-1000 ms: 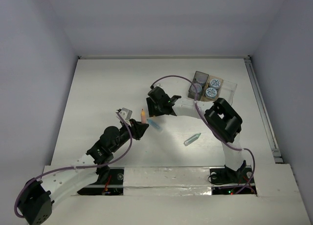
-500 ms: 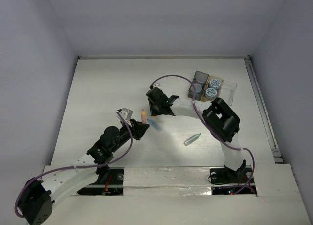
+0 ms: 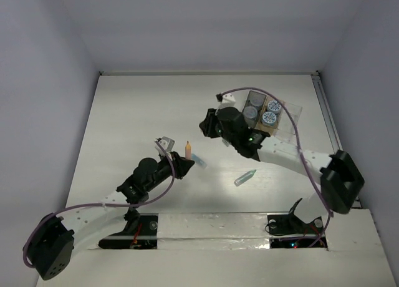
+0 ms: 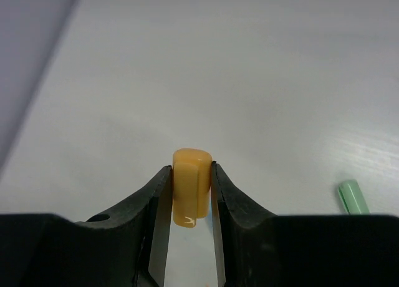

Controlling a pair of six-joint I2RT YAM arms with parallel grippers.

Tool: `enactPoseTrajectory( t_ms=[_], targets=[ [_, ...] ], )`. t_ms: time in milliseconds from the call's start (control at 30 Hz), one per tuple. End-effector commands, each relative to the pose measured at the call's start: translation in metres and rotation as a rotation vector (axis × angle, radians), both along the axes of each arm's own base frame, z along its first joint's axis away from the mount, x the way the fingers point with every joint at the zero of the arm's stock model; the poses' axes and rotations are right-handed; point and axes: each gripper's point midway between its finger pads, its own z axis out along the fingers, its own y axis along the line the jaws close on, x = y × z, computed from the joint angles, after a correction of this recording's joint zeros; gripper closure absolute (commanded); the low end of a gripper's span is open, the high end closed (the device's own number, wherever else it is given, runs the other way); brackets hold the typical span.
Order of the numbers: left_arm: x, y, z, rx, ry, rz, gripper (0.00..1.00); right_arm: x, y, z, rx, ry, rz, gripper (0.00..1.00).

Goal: Sort the stationery into containers
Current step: Close the pen cap on the pen.

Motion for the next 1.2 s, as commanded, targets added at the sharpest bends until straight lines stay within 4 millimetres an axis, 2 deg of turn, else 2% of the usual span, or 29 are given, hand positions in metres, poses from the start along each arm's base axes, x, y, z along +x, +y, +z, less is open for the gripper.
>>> enactPoseTrajectory(
  t_ms=[0, 33, 67, 100, 267, 833, 1167],
  targets=[
    [0.007, -0.016, 0.046, -0.106, -0.086, -0.039, 1.00, 0.003, 0.003, 0.088, 0.258, -0.190, -0.036, 0.91],
    [0.008, -0.019, 0.050, -0.111, -0.091, -0.044, 1.00, -0.001, 0.002, 0.087, 0.293, -0.182, -0.036, 0.92],
    [0.009, -0.020, 0.049, -0.110, -0.085, -0.048, 1.00, -0.006, 0.005, 0.103, 0.360, -0.205, -0.011, 0.92],
    [0.009, -0.022, 0.052, -0.118, -0.090, -0.055, 1.00, -0.009, 0.007, 0.106, 0.388, -0.205, 0.000, 0.92],
    [0.015, -0.027, 0.062, -0.118, -0.108, -0.057, 1.00, -0.017, 0.023, 0.111, 0.446, -0.182, 0.062, 0.92],
    [0.020, -0.027, 0.067, -0.089, -0.139, -0.050, 1.00, -0.036, 0.050, 0.094, 0.420, -0.130, 0.129, 0.92],
    [0.022, -0.025, 0.069, -0.089, -0.144, -0.035, 1.00, -0.039, 0.047, 0.092, 0.400, -0.142, 0.110, 0.93]
  ],
)
